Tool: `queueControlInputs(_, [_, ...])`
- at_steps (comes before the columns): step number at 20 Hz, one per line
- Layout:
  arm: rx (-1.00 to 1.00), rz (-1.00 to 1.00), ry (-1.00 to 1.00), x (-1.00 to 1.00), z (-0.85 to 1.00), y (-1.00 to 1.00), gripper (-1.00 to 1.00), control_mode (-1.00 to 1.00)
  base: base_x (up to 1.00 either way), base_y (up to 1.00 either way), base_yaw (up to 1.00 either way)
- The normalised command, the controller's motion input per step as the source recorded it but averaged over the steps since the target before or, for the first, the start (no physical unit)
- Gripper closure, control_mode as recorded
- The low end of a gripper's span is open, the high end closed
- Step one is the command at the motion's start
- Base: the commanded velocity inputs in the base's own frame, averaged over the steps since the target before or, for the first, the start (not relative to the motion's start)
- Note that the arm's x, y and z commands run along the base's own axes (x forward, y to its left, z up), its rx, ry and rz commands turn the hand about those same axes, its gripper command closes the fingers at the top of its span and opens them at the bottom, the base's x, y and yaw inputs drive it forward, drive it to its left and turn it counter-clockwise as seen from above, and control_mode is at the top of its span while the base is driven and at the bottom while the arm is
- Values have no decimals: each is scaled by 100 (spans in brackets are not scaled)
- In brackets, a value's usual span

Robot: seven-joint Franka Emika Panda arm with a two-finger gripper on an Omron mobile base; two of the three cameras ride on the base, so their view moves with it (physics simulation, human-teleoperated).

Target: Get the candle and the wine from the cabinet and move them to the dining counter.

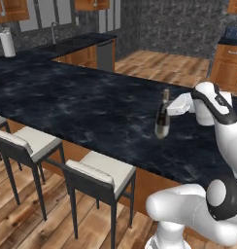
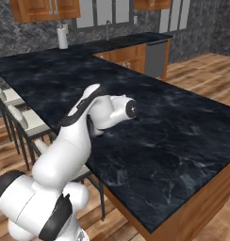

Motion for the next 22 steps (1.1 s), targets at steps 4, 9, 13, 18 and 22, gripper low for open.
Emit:
queueControlInputs(4, [0,0,0,28,-28,-21,100,-100,0,0,0])
queueControlInputs(9, [0,0,-10,9,-32,-7,100,-100,0,0,0])
queueControlInputs(13, [0,0,-11,18,-28,0,100,-100,0,0,0])
queueControlInputs(18, [-1,0,-2,24,-11,0,100,-100,0,0,0])
queueControlInputs(22, [-1,0,0,30,-14,0,100,-100,0,0,0])
